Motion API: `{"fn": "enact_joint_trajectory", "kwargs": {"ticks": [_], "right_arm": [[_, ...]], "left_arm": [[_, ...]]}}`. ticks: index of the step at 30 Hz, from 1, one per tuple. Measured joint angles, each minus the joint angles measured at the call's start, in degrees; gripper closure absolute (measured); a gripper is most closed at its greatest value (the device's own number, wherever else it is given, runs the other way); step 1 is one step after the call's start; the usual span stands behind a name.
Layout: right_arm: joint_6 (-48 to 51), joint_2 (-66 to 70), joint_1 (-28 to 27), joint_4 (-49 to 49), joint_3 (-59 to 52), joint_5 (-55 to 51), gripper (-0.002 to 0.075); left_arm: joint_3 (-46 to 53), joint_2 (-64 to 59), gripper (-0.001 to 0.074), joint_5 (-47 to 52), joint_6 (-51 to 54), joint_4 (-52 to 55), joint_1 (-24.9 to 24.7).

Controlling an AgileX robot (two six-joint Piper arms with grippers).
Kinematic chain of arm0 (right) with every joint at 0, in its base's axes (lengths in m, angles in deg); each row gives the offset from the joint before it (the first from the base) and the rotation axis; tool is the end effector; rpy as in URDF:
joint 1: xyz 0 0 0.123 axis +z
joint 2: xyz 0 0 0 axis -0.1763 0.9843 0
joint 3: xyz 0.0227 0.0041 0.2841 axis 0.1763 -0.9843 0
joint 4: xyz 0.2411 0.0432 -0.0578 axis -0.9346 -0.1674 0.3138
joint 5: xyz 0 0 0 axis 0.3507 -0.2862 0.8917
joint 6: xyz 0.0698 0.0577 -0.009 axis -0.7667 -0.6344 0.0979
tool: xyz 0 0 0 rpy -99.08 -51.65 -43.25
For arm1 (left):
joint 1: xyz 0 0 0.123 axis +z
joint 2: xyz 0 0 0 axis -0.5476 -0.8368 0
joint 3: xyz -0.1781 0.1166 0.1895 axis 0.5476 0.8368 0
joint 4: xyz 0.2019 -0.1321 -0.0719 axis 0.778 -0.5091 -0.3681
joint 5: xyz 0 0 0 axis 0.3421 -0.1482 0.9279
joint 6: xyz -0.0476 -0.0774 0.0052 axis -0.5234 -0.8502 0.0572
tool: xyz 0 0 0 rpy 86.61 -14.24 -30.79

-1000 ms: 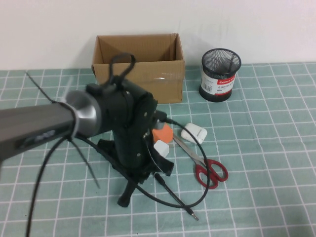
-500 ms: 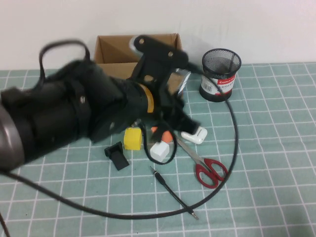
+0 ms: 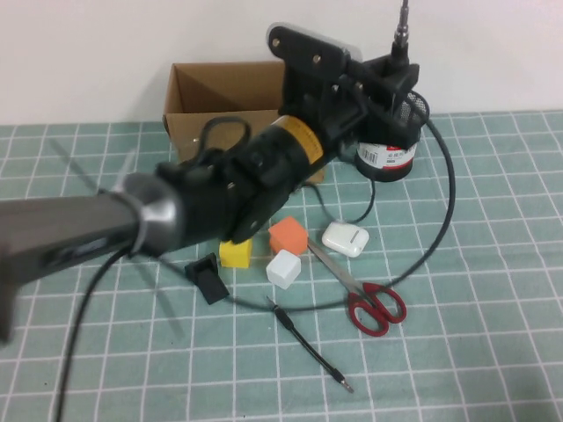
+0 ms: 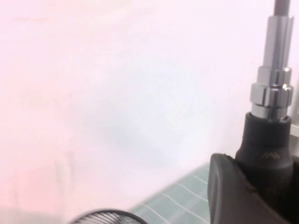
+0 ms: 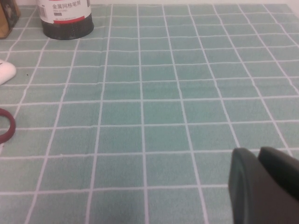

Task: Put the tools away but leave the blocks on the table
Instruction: Place the picked object into the round holder

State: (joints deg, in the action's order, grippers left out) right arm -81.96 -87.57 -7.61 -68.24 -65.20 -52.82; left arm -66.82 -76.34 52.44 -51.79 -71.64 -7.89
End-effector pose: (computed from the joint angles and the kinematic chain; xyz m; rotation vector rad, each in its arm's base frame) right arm 0.0525 0.0015 0.1707 -0.0009 1.8735 0.0452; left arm 0.3296 -0.3059 0.2720 0.6051 1.4005 -0.7485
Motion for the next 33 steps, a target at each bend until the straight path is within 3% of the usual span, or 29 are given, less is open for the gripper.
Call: {"fn": "enact_joint_trajectory", "kwargs": {"ticks": [8,15,28,33], "right_arm": [[0.0,0.0,0.0,0.0,0.0,0.0,0.0736],[0.0,0.0,0.0,0.0,0.0,0.0,0.0736],[0.0,0.0,0.0,0.0,0.0,0.0,0.0736],[0.0,0.0,0.0,0.0,0.0,0.0,0.0736]], "left_arm": [[-15.65,-12.91,0.0557,-0.02,0.0,-0.44,1.74],[-23.1,-19.39,0.0557,1.57,0.17,-0.69,2.33],[-24.91,-21.93,0.0554,8.71,6.93,-3.76,2.33],[-24.91,-21.81,0.0458,9.84,7.06,-4.97,2.37]]}}
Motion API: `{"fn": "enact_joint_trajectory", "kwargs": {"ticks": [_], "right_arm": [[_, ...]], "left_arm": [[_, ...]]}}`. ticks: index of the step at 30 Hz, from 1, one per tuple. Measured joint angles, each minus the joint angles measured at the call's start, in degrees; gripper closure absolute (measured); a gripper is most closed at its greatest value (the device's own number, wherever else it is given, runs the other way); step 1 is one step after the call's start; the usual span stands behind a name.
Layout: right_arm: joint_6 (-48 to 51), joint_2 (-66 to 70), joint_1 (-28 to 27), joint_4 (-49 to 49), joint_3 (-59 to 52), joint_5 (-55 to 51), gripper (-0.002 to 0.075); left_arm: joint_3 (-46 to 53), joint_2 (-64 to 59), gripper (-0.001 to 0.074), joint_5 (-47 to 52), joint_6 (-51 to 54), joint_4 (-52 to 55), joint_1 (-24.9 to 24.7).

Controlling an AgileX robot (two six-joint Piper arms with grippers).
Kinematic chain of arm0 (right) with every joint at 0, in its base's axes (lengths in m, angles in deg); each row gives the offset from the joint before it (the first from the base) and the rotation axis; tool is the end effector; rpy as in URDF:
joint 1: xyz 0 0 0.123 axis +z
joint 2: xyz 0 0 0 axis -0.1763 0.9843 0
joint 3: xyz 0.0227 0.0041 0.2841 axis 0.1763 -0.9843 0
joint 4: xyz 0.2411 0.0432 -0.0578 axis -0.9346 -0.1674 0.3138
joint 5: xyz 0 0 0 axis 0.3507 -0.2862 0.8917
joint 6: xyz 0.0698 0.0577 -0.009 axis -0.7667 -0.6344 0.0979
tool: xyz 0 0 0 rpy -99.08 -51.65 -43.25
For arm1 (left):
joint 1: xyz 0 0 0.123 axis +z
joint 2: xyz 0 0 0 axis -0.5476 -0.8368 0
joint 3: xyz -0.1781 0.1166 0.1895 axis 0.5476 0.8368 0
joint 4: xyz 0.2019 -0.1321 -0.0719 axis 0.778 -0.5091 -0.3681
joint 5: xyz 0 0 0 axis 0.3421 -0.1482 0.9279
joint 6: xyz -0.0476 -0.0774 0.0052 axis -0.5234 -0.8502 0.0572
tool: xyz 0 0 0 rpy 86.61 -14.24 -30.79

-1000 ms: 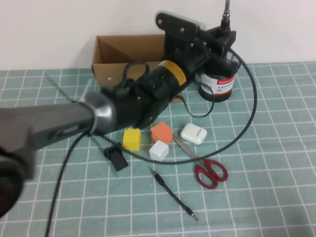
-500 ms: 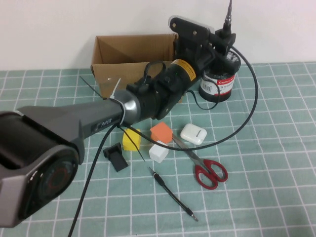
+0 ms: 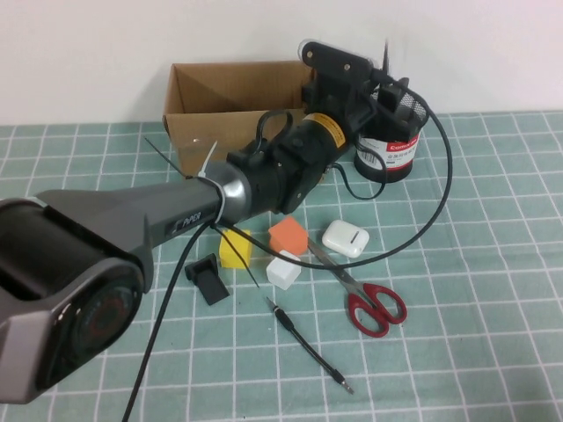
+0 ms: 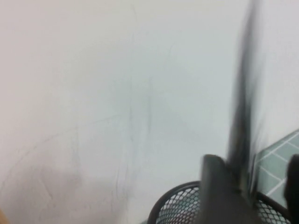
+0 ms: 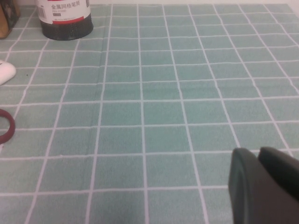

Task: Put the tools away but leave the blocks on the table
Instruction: Place the picked object into the round holder, then pick up the long Screwdriver from the table

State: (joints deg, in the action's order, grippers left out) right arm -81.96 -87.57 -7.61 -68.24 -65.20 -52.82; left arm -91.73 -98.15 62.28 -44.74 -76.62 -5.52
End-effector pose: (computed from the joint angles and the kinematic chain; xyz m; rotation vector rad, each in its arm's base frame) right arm 0.0525 0.0015 0.1707 -0.0009 1.8735 0.0452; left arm 0.4171 -0.3434 0.2070 0.5925 1.5053 -0.5891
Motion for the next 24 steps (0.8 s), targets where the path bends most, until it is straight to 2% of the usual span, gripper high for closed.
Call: {"fn": "enact_joint_trajectory", "kwargs": {"ticks": [3,5,8,12,15,19,21,24], "right_arm": [[0.0,0.0,0.0,0.0,0.0,0.0,0.0736],[0.0,0.0,0.0,0.0,0.0,0.0,0.0736],[0.0,0.0,0.0,0.0,0.0,0.0,0.0736],[0.0,0.0,0.0,0.0,0.0,0.0,0.0736],[0.0,0.0,0.0,0.0,0.0,0.0,0.0736],[0.0,0.0,0.0,0.0,0.0,0.0,0.0736],[0.0,0.0,0.0,0.0,0.0,0.0,0.0736],[0.0,0.0,0.0,0.0,0.0,0.0,0.0736]], "left_arm": [[0.0,1.27,0.0366,3.41,0.02,-0.24,-0.25],[0.0,2.99,0.033,6.37,0.02,-0.48,-0.49],[0.0,6.18,0.0308,11.96,0.02,-0.47,-1.26],[0.0,11.45,0.0321,25.79,0.29,-0.51,-3.1],[0.0,16.01,0.04,38.33,0.7,1.86,-5.45],[0.32,23.19,0.0633,54.46,0.99,5.64,-8.65],[2.05,26.96,0.0688,57.52,0.99,6.53,-9.5],[7.99,33.56,0.0722,57.77,0.5,7.09,-9.88]]}}
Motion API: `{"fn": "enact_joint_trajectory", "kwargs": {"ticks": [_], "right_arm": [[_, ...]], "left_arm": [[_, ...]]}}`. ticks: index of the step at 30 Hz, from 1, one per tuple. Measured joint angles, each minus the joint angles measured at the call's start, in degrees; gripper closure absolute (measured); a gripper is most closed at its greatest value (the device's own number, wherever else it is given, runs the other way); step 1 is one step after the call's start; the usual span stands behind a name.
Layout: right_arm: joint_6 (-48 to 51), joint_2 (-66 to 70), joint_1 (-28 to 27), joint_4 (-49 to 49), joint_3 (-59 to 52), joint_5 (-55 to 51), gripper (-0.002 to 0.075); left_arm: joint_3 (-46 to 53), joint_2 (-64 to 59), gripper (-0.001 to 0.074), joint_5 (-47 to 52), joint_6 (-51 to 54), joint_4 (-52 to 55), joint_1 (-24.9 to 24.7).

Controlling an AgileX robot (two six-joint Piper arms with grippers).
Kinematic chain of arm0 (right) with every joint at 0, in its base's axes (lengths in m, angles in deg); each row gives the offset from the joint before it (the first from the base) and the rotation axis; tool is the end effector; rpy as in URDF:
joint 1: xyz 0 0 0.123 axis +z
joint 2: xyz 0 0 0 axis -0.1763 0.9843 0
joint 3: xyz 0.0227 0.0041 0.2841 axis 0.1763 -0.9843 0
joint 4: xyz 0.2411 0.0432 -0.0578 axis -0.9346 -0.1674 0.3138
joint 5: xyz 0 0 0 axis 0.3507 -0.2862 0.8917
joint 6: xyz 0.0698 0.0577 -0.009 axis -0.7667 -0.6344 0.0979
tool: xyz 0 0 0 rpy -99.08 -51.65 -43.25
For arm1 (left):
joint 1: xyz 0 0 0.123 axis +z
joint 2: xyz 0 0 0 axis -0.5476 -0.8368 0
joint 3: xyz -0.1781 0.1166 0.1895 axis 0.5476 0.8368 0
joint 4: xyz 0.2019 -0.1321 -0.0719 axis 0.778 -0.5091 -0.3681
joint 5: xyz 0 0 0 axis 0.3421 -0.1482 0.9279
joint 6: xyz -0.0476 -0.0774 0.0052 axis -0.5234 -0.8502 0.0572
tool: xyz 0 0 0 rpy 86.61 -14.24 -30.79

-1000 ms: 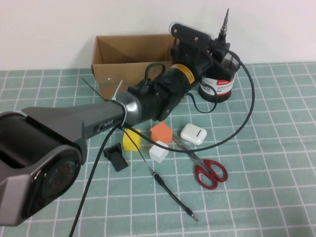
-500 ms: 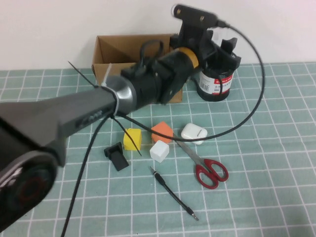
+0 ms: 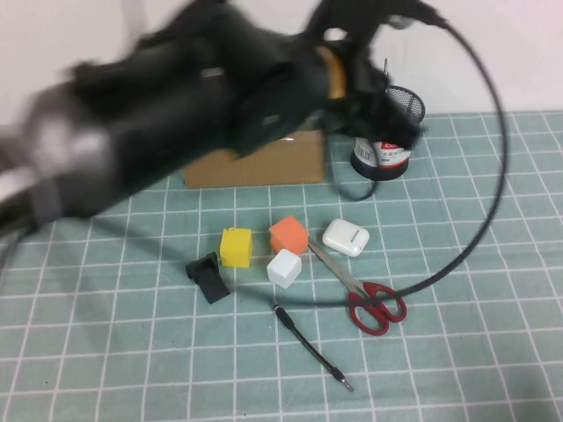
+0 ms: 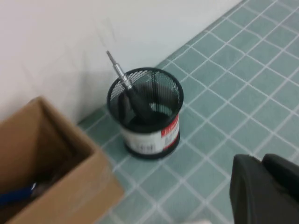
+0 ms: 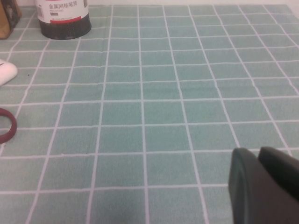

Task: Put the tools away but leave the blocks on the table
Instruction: Pick up the long Screwdriver from the table

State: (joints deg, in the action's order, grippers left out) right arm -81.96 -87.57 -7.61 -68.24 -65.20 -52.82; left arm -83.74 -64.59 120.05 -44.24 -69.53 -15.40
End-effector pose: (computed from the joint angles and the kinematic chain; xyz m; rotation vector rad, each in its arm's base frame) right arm 0.0525 0.0015 0.1707 -0.0009 1.8735 0.0452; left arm 0.2798 -0.2971 0.3605 0.9039 1.9286 -0.2822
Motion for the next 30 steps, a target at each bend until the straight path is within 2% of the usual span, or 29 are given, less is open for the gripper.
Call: {"fn": "enact_joint_trajectory", "kwargs": {"ticks": [10,16,22,30], "right_arm": [[0.0,0.0,0.0,0.0,0.0,0.0,0.0736],[0.0,0.0,0.0,0.0,0.0,0.0,0.0736],[0.0,0.0,0.0,0.0,0.0,0.0,0.0736],[0.0,0.0,0.0,0.0,0.0,0.0,0.0736]], "left_arm": [[27.48,26.47,0.0735,-3.93,-7.04,1.27,0.54],[38.48,39.42,0.0735,-5.13,-9.62,1.29,0.54],[44.37,46.86,0.0735,-4.24,-11.37,1.3,0.54],[45.13,49.63,0.0735,-4.37,-11.9,1.65,0.54]]}}
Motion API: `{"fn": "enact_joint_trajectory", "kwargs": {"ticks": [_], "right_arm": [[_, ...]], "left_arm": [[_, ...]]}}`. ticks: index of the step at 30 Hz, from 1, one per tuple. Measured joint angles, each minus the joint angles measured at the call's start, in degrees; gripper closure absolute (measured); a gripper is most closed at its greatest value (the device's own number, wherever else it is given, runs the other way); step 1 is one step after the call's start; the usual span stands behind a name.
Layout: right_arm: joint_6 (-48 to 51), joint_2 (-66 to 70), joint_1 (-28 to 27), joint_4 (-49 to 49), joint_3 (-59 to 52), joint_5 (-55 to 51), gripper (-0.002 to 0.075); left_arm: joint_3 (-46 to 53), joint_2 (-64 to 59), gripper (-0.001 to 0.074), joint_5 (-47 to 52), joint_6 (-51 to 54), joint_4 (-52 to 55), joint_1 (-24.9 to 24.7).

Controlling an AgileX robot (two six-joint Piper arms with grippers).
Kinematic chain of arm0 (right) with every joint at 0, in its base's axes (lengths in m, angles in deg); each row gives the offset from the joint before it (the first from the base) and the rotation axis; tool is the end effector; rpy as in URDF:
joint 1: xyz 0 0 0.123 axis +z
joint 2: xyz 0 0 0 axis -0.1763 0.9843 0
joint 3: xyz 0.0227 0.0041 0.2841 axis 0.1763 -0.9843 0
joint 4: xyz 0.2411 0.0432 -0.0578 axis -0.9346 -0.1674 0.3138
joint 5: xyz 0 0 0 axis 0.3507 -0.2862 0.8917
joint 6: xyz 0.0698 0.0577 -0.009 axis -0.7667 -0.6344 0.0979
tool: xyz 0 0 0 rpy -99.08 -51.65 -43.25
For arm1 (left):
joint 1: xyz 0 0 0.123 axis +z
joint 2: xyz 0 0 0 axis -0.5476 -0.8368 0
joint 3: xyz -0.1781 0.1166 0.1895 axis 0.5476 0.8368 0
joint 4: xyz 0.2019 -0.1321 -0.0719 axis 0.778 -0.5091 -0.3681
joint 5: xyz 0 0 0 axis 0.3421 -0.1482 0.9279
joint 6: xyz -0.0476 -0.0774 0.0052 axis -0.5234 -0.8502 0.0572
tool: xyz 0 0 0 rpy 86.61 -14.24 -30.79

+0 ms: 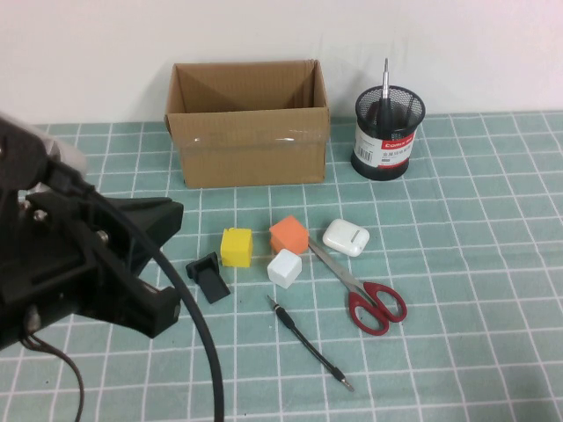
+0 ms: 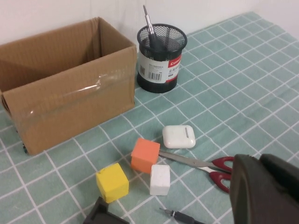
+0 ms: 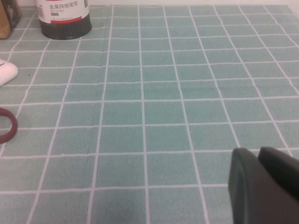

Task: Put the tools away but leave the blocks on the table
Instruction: Pick up the long Screwdriver from the table

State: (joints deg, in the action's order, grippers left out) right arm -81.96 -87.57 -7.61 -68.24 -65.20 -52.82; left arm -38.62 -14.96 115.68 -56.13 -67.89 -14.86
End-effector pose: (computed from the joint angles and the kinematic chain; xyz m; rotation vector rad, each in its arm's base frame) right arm 0.0525 0.0015 0.1707 -0.0009 1.8735 0.0452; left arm 0.1272 -0.1226 0.3572 0.6688 1.8749 -0.4506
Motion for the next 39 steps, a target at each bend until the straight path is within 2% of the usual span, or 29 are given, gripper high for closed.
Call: {"fn": "enact_joint_trajectory", "kwargs": {"ticks": [8,14,17,23,30,33,36,39], "right_arm": [[0.0,0.0,0.0,0.0,0.0,0.0,0.0736],[0.0,0.0,0.0,0.0,0.0,0.0,0.0736],[0.0,0.0,0.0,0.0,0.0,0.0,0.0736],[0.0,0.0,0.0,0.0,0.0,0.0,0.0736],[0.0,0.0,0.0,0.0,0.0,0.0,0.0736],[0.0,0.0,0.0,0.0,0.0,0.0,0.0736],[0.0,0.0,0.0,0.0,0.0,0.0,0.0736],[0.0,0.0,0.0,0.0,0.0,0.0,0.0736]], "left_arm": [[0.17,0.08,0.0735,-1.47,-0.85,0.84,0.0],[6.83,3.33,0.0735,-11.86,-0.38,3.24,0.81],[12.77,8.64,0.0735,-20.42,5.16,-2.35,5.26],[26.86,21.43,0.0735,-35.64,13.75,-8.6,19.58],[39.55,37.17,0.0735,-37.13,15.73,-13.27,34.27],[43.53,42.96,0.0735,-37.23,17.3,-14.58,37.24],[46.61,46.65,0.0735,-36.32,18.82,-15.33,37.85],[47.25,48.71,0.0735,-31.27,19.62,-16.49,37.99]]}}
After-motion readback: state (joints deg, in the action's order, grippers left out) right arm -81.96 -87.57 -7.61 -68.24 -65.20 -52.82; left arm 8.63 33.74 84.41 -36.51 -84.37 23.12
